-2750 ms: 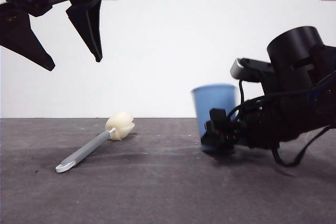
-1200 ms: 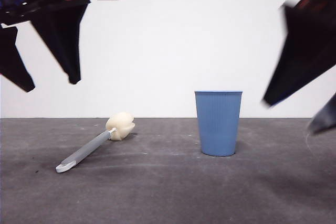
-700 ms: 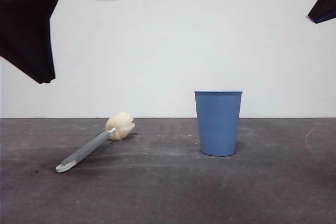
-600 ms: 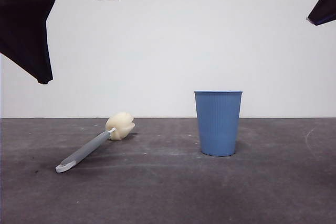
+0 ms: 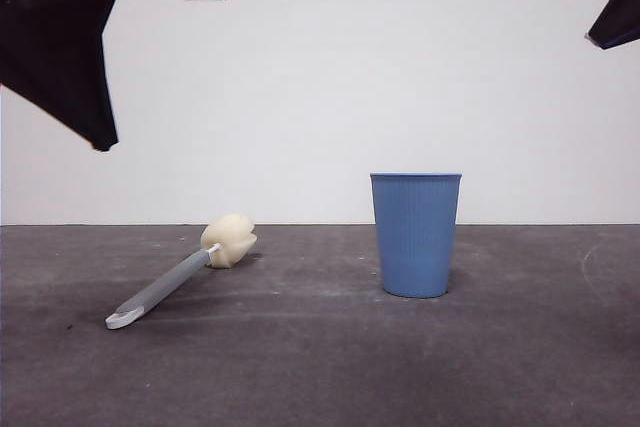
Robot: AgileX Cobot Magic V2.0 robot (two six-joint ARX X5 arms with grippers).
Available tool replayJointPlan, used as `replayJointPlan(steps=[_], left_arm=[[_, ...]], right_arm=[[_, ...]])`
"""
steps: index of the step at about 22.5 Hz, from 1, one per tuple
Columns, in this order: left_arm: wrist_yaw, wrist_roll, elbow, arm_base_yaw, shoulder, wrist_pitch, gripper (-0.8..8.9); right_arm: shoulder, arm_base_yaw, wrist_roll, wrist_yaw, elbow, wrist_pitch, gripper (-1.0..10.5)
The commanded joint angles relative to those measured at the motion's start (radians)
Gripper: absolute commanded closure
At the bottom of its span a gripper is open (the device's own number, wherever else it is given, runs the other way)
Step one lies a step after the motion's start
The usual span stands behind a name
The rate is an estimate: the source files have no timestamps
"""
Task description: Pick up the cup brush,pick up the cup,insert the brush into the cup,clean the cup,put the cup brush back,put the cup back to the fixed position on the table
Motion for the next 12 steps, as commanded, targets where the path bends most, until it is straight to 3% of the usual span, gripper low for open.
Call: replayJointPlan(steps=[1, 4, 6, 8, 10, 12], left_arm=[[0.005, 0.013, -0.01, -0.009, -0.005, 0.043, 8.17], [-0.092, 0.064, -0.01, 0.005, -0.063, 0.156, 8.17], [-0.14, 0.154, -0.017, 0.019, -0.109, 0.391, 8.17], [-0.122, 0.24, -0.056, 0.063, -0.161, 0.68, 8.17], [-0.091, 0.254, -0.149, 0.128, -0.225, 0.943, 8.17], [-0.077, 0.254, -0.266, 0.21, -0.309, 1.051, 8.17]], right_arm=[[-0.001, 0.002, 0.006, 0.003, 0.001, 0.003, 9.5], [-0.001, 0.002, 0.006, 0.003, 0.001, 0.003, 9.5], [-0.001, 0.002, 0.006, 0.003, 0.001, 0.003, 9.5], [-0.001, 0.002, 0.006, 0.003, 0.001, 0.003, 9.5], [-0.001, 0.002, 0.006, 0.003, 0.001, 0.003, 9.5], [-0.001, 0.002, 0.006, 0.003, 0.001, 0.003, 9.5]])
